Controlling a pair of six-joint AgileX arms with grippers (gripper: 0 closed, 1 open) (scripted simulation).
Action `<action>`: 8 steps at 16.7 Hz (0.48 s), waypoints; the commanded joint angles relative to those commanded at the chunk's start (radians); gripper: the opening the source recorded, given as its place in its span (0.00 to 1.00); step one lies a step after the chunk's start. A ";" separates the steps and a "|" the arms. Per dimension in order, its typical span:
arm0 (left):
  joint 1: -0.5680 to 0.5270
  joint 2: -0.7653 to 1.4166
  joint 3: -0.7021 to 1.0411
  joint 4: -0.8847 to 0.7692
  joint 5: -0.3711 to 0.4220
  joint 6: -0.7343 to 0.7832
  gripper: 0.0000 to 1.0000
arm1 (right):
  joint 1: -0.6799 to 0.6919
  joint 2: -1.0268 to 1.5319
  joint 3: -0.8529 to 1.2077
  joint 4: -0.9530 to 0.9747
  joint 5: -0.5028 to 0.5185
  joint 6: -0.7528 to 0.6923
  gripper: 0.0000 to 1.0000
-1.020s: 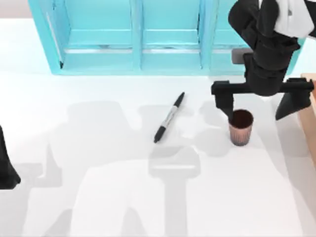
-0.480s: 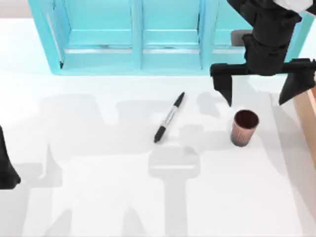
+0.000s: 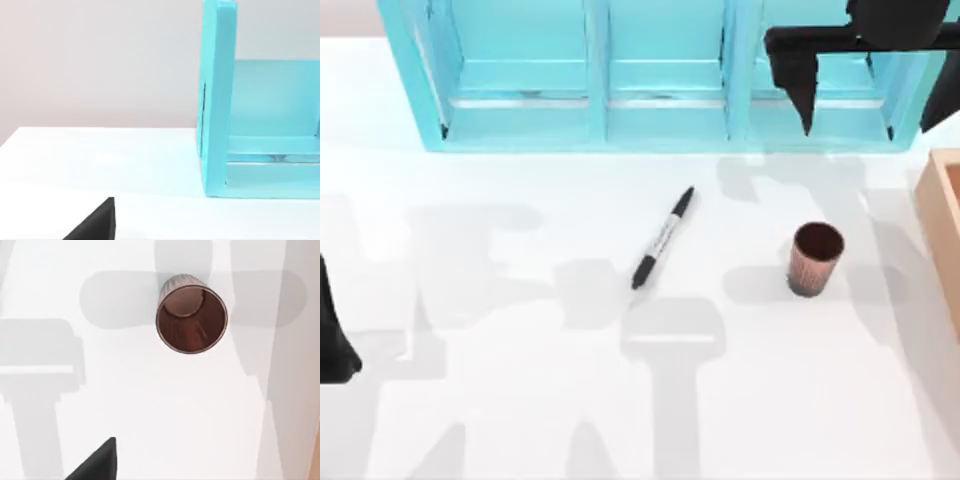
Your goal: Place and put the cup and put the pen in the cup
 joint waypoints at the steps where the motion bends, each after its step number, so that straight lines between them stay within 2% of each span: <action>1: 0.000 0.000 0.000 0.000 0.000 0.000 1.00 | -0.001 0.002 0.029 -0.028 0.001 0.000 1.00; 6: 0.000 0.000 0.000 0.000 0.000 0.000 1.00 | -0.003 0.003 0.057 -0.053 0.002 -0.001 1.00; 7: 0.000 0.000 0.000 0.000 0.000 0.000 1.00 | 0.006 0.157 0.381 -0.004 -0.009 -0.001 1.00; 8: 0.000 0.000 0.000 0.000 0.000 0.000 1.00 | 0.006 0.157 0.378 -0.002 -0.009 0.002 1.00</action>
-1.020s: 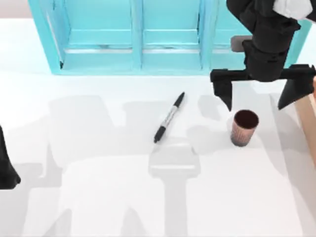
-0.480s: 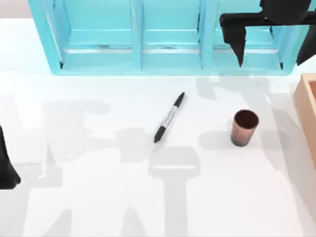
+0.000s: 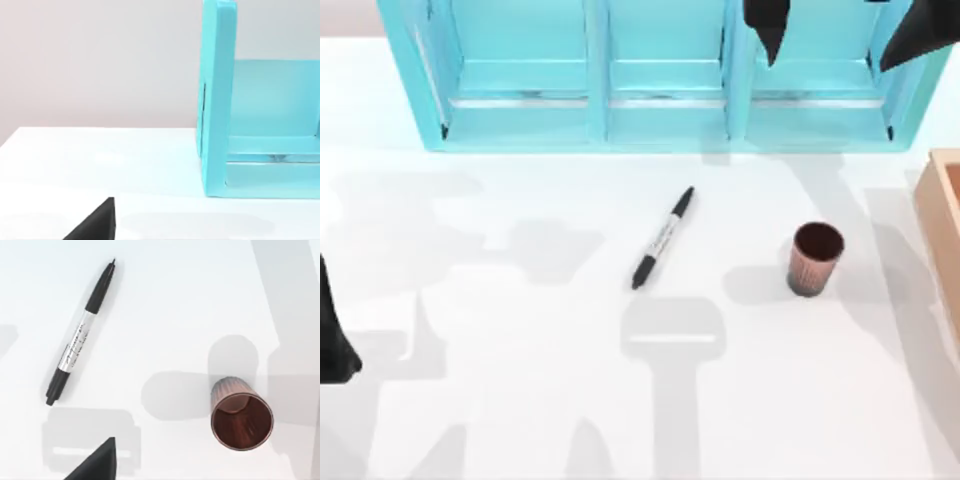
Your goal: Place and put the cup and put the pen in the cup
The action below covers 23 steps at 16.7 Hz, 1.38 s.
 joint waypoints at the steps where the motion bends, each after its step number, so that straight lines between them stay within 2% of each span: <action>1: 0.000 0.000 0.000 0.000 0.000 0.000 1.00 | 0.004 -0.001 -0.012 0.012 -0.002 0.012 1.00; 5: 0.000 0.000 0.000 0.000 0.000 0.000 1.00 | 0.044 -0.006 -0.158 0.155 -0.029 0.145 1.00; 11: 0.000 0.000 0.000 0.000 0.000 0.000 1.00 | 0.131 -0.012 -0.555 0.507 -0.095 0.476 1.00; 14: 0.000 0.000 0.000 0.000 0.000 0.000 1.00 | 0.165 -0.018 -0.689 0.642 -0.118 0.606 1.00; 23: 0.000 0.000 0.000 0.000 0.000 0.000 1.00 | 0.178 0.001 -0.740 0.715 -0.124 0.647 1.00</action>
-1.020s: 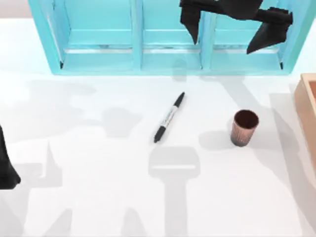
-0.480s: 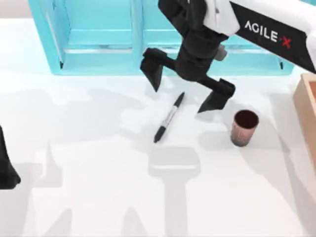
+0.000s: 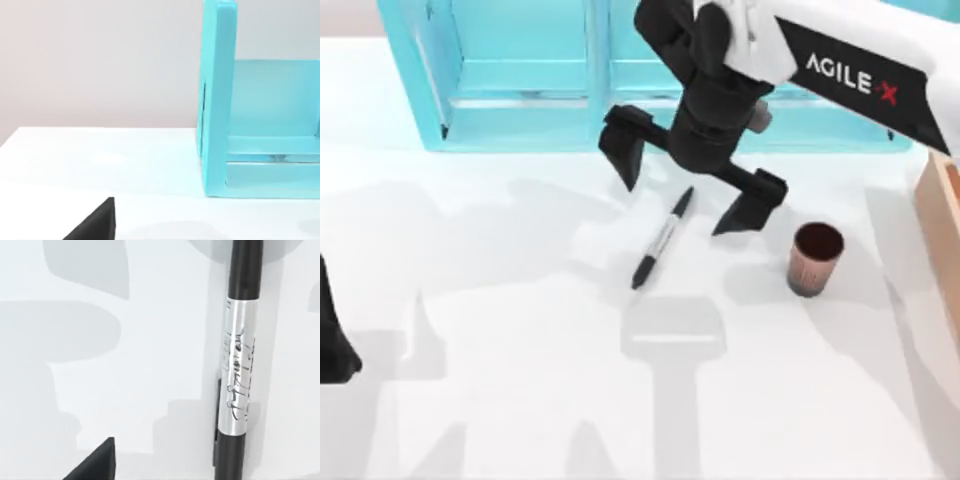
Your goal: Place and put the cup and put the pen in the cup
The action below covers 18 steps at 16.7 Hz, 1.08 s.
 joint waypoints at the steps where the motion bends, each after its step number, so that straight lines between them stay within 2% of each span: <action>1: 0.000 0.000 0.000 0.000 0.000 0.000 1.00 | 0.003 0.015 -0.009 0.025 0.000 0.002 1.00; 7: 0.000 0.000 0.000 0.000 0.000 0.000 1.00 | 0.020 0.122 -0.079 0.204 0.005 0.020 1.00; 12: 0.000 0.000 0.000 0.000 0.000 0.000 1.00 | 0.023 0.139 -0.090 0.232 0.005 0.023 1.00; 18: 0.000 0.000 0.000 0.000 0.000 0.000 1.00 | 0.023 0.139 -0.090 0.232 0.005 0.023 0.55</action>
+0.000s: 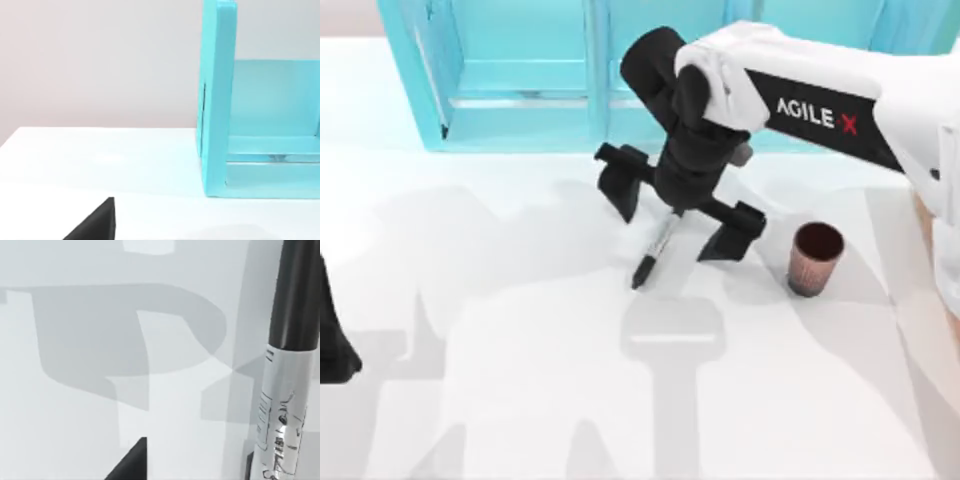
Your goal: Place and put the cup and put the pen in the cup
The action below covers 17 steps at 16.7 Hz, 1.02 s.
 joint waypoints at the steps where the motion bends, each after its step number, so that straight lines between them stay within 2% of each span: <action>1: 0.000 0.000 0.000 0.000 0.000 0.000 1.00 | 0.000 0.000 0.000 0.000 0.000 0.000 0.47; 7: 0.000 0.000 0.000 0.000 0.000 0.000 1.00 | 0.000 0.000 0.000 0.000 0.000 0.000 0.02; 15: 0.000 0.000 0.000 0.000 0.000 0.000 1.00 | 0.000 0.000 0.000 0.000 0.000 0.000 0.00; 17: 0.000 0.000 0.000 0.000 0.000 0.000 1.00 | -0.007 -0.089 -0.024 -0.081 0.036 -0.037 0.00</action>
